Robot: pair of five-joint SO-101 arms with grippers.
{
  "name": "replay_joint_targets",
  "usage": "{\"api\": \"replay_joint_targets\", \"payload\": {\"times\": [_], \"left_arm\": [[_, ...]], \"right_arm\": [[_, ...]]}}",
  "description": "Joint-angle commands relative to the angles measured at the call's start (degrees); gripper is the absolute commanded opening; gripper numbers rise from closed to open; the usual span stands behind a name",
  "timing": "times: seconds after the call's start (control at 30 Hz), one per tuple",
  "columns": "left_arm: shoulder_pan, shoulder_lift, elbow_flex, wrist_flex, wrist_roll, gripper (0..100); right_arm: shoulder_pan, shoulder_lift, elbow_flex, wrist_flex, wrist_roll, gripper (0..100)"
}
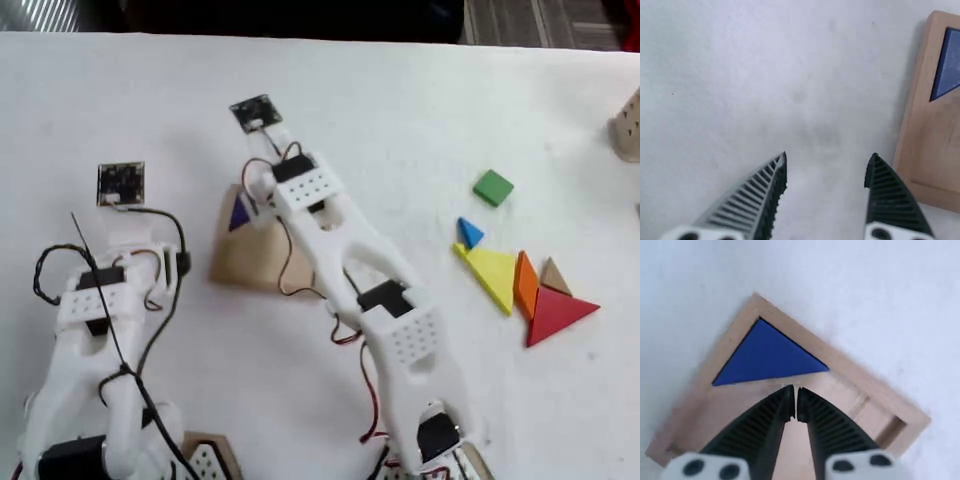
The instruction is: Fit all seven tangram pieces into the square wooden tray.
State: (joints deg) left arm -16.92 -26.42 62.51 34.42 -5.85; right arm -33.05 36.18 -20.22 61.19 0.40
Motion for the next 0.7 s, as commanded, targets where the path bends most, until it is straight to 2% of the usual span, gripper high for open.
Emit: {"api": "replay_joint_targets", "payload": {"times": [0.0,0.2,0.37,0.53,0.67], "left_arm": [[-0.13,0.13,-1.23,-1.14,0.44,26],[-0.04,0.13,-1.23,-1.14,0.44,26],[-0.04,0.13,-1.23,-1.14,0.44,26],[-0.04,0.04,-1.23,-1.14,0.44,26],[-0.04,0.04,-1.23,-1.14,0.44,26]], "right_arm": [[0.31,-9.89,-0.44,6.9,-0.09,1.9],[-2.51,-14.2,3.34,10.59,-0.44,1.9],[-3.91,-10.59,9.14,1.71,-0.53,1.9],[-2.86,-6.2,9.49,-9.71,-0.53,1.9],[-2.68,-3.82,9.49,-14.37,-0.53,1.9]]}}
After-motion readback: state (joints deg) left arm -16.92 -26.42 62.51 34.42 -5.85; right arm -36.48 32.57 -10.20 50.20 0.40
